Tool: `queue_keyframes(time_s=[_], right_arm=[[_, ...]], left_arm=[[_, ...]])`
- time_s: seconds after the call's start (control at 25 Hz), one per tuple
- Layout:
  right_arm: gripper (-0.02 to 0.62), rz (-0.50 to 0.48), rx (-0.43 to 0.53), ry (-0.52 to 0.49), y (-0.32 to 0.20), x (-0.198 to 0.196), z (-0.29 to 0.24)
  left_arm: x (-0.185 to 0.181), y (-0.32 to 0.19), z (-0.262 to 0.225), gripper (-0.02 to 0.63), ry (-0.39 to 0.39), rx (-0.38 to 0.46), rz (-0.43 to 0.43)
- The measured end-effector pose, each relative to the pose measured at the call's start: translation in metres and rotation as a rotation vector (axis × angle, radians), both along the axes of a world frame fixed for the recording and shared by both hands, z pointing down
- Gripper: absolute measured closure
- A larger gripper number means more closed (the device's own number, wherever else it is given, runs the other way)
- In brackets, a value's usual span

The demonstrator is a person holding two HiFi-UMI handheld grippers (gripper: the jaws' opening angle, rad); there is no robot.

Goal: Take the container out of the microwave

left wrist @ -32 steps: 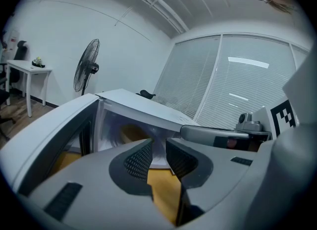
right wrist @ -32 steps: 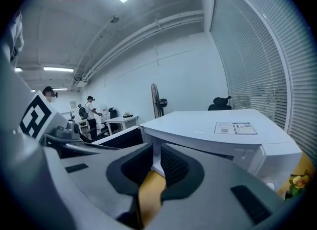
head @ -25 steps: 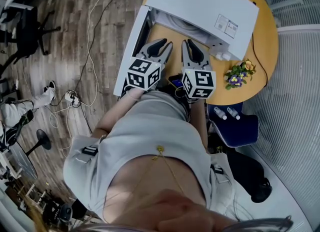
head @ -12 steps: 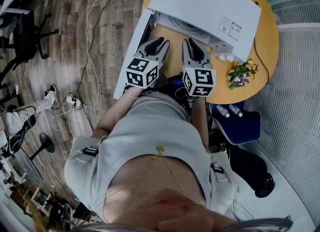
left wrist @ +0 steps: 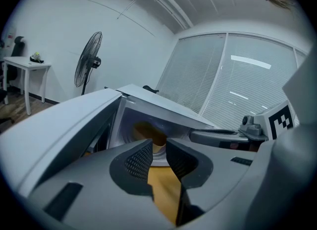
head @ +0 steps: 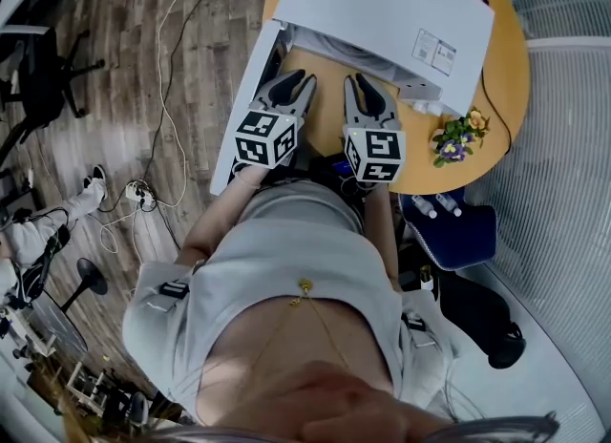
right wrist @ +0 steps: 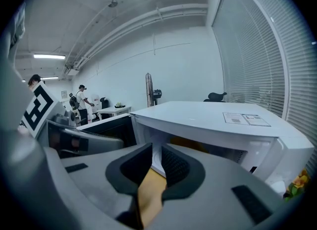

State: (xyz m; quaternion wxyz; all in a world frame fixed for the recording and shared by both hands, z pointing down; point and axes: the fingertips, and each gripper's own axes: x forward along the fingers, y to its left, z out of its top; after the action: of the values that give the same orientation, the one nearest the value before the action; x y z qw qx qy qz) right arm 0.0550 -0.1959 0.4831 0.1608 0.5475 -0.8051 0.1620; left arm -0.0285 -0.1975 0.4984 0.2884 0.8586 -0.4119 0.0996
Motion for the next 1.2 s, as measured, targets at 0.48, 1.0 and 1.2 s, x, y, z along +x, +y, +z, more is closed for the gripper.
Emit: queue_keyframes(time_s=[0.48, 1.0, 1.2], right_arm=[[0.528, -0.006, -0.015, 0.007, -0.013, 0.011, 0.011], [0.528, -0.016, -0.035, 0.048, -0.032, 0.018, 0.034], [0.528, -0.026, -0.050, 0.068, -0.036, 0.019, 0.045]], left_arm=[[0.015, -0.013, 0.001, 0.520, 0.005, 0.015, 0.004], [0.041, -0.027, 0.005, 0.520, 0.010, 0.028, 0.040], [0.046, -0.031, 0.011, 0.519, 0.007, 0.020, 0.048]])
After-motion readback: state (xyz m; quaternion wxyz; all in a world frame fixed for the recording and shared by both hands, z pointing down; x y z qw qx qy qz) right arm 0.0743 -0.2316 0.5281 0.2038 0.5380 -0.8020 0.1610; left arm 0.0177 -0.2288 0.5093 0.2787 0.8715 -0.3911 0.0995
